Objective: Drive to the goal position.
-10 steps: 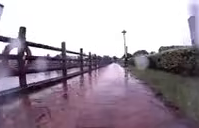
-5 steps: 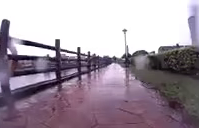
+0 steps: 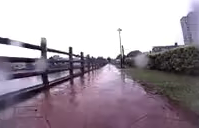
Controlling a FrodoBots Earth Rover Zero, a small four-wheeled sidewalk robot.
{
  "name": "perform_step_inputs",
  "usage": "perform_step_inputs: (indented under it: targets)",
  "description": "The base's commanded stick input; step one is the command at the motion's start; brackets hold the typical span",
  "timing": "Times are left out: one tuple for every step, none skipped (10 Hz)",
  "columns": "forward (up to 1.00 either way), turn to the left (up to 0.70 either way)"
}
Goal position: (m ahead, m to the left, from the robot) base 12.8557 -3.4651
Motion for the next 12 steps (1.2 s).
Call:
perform_step_inputs:
  targets:
    - [1.00, 0.00]
    - [1.00, 0.00]
    - [1.00, 0.00]
    - [1.00, 0.00]
    - [1.00, 0.00]
    - [1.00, 0.00]
    - [1.00, 0.00]
    - [1.00, 0.00]
    - [1.00, 0.00]
    - [1.00, 0.00]
    - [1.00, 0.00]
    - [1.00, 0.00]
